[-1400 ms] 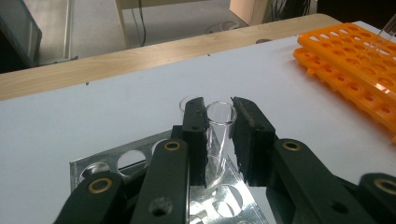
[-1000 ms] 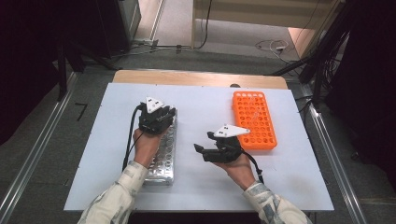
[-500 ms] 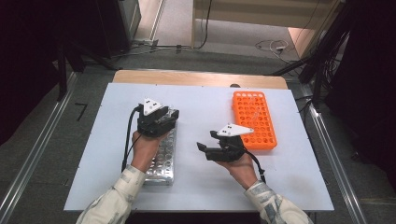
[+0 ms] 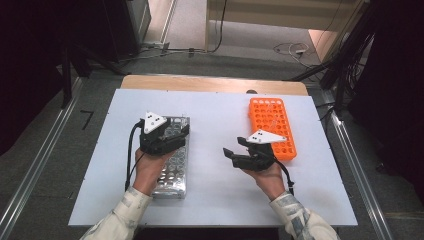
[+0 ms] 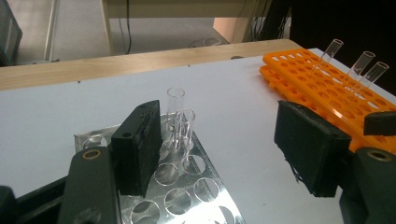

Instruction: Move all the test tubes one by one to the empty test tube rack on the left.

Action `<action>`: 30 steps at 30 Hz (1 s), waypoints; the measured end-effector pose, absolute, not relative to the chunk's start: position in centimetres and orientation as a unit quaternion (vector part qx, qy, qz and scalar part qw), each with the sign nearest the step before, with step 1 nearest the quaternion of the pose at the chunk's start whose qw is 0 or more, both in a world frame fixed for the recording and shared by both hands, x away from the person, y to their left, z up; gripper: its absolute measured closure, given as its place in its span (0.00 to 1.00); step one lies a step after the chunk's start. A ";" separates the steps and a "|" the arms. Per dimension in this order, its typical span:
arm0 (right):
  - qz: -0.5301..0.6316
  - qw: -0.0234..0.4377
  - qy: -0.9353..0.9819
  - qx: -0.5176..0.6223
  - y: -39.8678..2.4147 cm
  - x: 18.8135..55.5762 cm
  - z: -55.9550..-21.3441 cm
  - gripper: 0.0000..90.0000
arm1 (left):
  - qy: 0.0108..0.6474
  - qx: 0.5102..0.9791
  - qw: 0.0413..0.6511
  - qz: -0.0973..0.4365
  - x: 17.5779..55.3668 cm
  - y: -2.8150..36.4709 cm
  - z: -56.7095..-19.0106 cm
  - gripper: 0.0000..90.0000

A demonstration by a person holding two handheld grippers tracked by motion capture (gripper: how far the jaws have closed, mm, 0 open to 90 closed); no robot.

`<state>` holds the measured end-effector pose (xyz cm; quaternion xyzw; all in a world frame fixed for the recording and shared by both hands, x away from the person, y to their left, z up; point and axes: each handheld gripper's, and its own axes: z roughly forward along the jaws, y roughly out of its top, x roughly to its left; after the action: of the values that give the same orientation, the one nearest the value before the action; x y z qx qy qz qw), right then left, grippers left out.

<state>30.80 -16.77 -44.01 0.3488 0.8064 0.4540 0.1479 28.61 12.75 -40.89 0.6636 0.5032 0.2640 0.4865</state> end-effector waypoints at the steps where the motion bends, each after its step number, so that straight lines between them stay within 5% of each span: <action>1: 0.454 0.150 0.805 0.350 -17.0 30.8 -44.0 0.35 | 0.503 0.664 0.487 0.264 28.5 12.8 -40.9 0.34; 30: 0.433 0.219 0.767 0.419 -24.0 31.6 -43.7 0.37 | 0.509 0.667 0.476 0.265 27.4 13.4 -41.8 0.30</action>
<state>31.58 -24.02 -43.73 0.4186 0.7674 0.4335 0.2189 27.37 13.44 -41.77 0.6667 0.5087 0.2654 0.4757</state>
